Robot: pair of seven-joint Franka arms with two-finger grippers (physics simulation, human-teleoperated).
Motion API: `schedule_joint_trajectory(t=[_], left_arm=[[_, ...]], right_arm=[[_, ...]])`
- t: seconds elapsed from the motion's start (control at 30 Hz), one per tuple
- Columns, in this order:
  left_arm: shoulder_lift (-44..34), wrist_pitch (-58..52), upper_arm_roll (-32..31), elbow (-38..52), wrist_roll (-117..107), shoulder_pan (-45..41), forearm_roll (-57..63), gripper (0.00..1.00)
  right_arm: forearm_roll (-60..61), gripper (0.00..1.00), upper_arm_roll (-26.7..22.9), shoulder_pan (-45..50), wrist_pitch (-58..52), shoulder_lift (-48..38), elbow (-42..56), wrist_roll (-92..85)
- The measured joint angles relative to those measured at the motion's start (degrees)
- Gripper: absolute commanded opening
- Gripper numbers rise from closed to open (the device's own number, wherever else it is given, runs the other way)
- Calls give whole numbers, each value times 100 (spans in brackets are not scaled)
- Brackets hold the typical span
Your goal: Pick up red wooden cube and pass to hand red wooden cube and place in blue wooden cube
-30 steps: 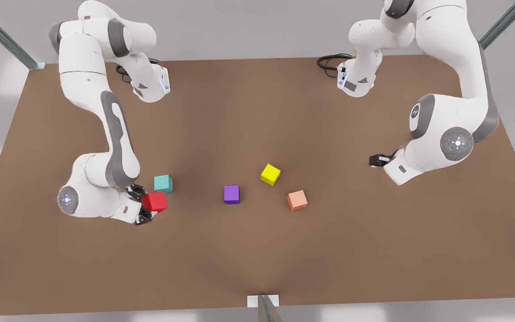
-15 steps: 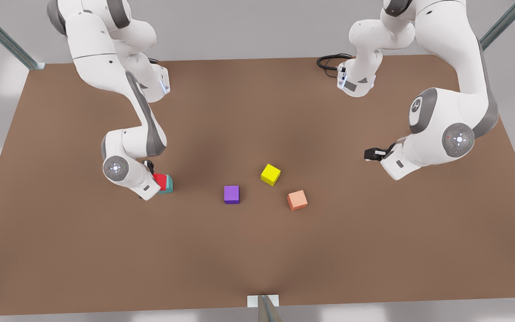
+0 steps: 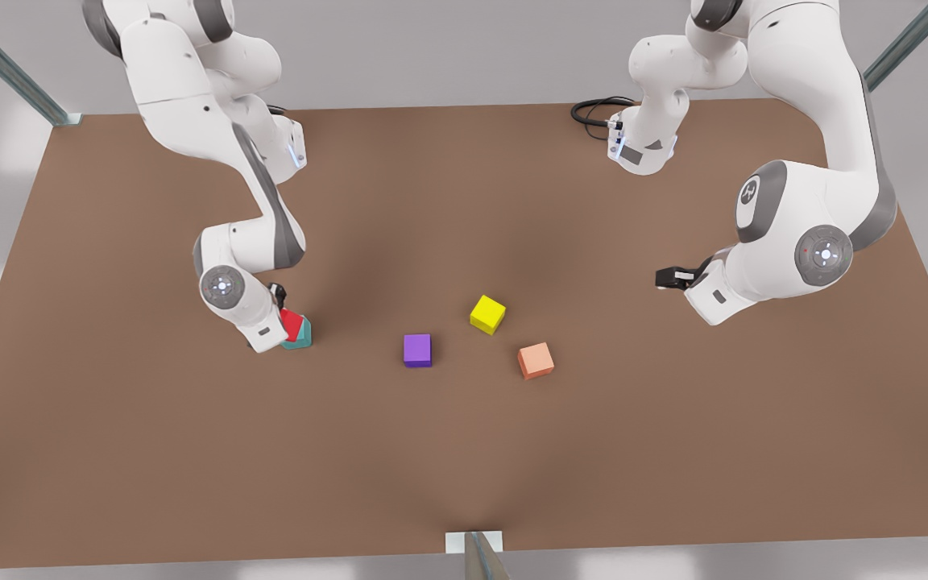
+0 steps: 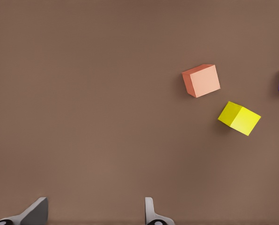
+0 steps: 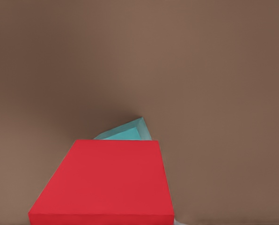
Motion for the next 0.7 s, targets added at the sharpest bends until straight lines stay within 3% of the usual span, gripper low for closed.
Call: schedule_joint_trajectory(t=[0.37,0.4,0.43,0.47,0.7], left_arm=[[63,-5,1,0,-24,1,-7,100],[64,-5,1,0,-25,-1,-7,100],[65,-5,1,0,-27,0,-7,100],[66,-6,1,0,-28,2,-7,100],[66,-6,-1,0,-41,-13,-7,100]], right_arm=[[-84,61,6,20,140,137,-72,534],[-87,64,8,20,151,150,-74,569],[-99,91,8,21,166,163,-75,608],[-113,100,9,21,183,181,-76,652],[-131,100,9,17,255,206,-48,887]])
